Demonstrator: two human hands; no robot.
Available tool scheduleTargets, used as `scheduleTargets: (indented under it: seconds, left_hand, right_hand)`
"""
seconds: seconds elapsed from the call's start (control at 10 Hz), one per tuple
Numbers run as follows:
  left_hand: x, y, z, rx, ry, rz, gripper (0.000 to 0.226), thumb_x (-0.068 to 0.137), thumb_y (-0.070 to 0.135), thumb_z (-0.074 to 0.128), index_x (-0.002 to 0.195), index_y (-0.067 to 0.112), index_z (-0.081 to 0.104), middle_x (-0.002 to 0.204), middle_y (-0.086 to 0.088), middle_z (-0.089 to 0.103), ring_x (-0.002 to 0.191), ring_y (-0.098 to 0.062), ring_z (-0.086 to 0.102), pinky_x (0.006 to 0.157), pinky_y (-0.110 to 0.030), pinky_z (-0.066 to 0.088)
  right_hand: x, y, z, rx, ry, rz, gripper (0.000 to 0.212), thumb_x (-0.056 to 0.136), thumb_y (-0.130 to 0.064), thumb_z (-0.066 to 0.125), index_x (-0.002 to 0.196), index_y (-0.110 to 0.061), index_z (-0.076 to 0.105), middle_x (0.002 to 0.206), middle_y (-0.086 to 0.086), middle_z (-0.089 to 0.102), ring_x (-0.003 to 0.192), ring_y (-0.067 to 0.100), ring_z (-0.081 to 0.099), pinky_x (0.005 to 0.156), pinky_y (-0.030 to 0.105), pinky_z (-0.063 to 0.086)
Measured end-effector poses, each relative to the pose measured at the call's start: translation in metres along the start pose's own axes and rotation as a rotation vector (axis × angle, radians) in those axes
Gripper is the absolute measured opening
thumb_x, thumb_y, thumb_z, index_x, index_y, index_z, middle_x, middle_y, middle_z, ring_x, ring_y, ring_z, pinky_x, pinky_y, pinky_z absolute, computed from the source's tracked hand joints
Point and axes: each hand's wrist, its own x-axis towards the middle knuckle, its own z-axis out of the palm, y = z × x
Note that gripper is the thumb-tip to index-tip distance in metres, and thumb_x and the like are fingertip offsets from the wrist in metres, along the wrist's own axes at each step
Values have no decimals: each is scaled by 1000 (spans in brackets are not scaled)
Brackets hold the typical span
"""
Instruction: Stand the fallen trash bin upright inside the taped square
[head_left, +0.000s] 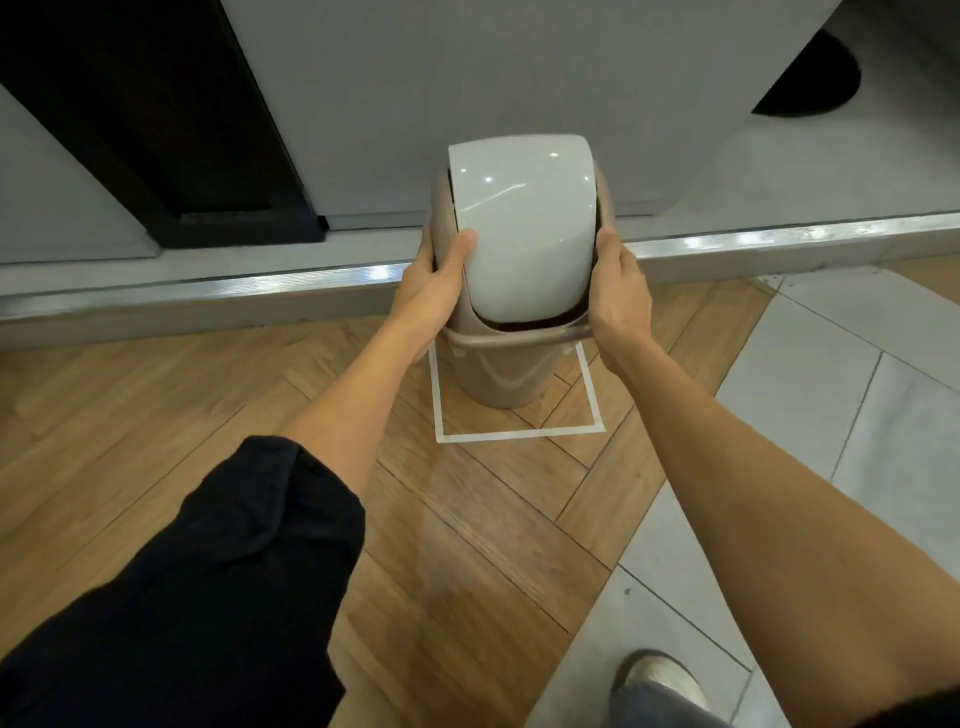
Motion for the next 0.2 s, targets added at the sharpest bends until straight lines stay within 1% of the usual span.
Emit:
scheduleTargets:
  seconds: [0.1, 0.2]
  left_hand:
    - [-24, 37, -4, 171, 20, -132, 92, 88, 72, 38, 157, 28, -5, 163, -5, 21, 148, -28, 23, 119, -44, 23]
    - [-52, 90, -10, 342, 118, -112, 90, 94, 65, 38, 157, 24, -10, 166, -10, 5, 151, -29, 10, 118, -49, 14]
  right_hand:
    - [-6, -28, -25, -143, -110, 100, 72, 98, -57, 28, 159, -23, 10, 158, 14, 35, 142, 36, 35, 114, 53, 32]
    - [-14, -72, -50, -326, -170, 66, 81, 93, -64, 28, 158, -25, 1, 163, 15, 26, 147, 40, 28, 116, 63, 23]
